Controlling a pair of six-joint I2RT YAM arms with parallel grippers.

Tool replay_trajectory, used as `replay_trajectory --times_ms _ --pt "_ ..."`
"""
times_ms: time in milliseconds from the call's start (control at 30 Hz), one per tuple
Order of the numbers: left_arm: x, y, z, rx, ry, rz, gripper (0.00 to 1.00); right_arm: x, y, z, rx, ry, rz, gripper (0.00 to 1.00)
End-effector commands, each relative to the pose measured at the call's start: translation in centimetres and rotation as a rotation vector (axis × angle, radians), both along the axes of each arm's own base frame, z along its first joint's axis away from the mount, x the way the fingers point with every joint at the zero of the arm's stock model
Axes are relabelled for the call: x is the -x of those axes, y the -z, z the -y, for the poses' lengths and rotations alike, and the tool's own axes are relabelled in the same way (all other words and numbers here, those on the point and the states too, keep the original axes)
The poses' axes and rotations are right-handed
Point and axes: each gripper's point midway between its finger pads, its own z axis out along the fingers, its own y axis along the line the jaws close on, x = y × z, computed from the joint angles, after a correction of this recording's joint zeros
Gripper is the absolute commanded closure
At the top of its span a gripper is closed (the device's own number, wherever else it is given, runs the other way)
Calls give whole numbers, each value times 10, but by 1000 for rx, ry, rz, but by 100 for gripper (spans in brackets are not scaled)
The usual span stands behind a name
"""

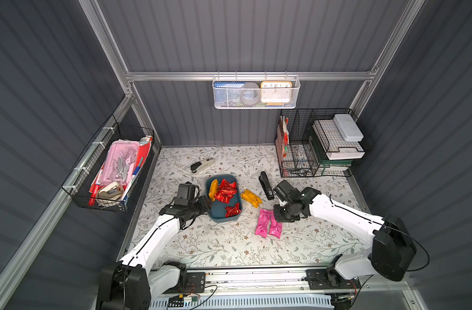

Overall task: Take the tea bags out of the storage box
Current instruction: Place the tea bag at the center of the board, then pick up the tea bag from the storage box.

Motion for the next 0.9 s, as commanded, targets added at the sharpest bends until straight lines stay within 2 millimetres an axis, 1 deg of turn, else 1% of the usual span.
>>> replay_trajectory --times_ms 0,67,233,267,367,533,567,667,800,867 --pt "0 -3 4 14 26 16 46 -11 -34 -34 -122 -26 86 71" --pt "-1 -2 5 16 23 14 46 -16 -44 -57 -167 -62 105 70" --pt "0 -1 4 22 14 10 47 -28 -42 -102 -163 -100 81 70" --pt "0 0 5 24 12 7 48 -29 -45 -117 -179 -121 85 70" --pt "3 5 5 29 13 -7 49 -36 -50 -149 -196 -185 116 70" --pt "10 15 4 4 48 -33 49 -44 -45 -181 -181 -344 112 68" --pt "12 19 5 -1 56 -45 49 -46 -43 -186 -169 -393 128 68" --pt "16 23 6 3 67 -58 50 -49 -35 -187 -103 -544 174 67" --pt "15 19 7 39 38 -29 49 -45 -30 -192 -59 -808 242 63" --pt "16 20 7 61 11 -30 49 -40 -28 -194 -53 -955 261 62"
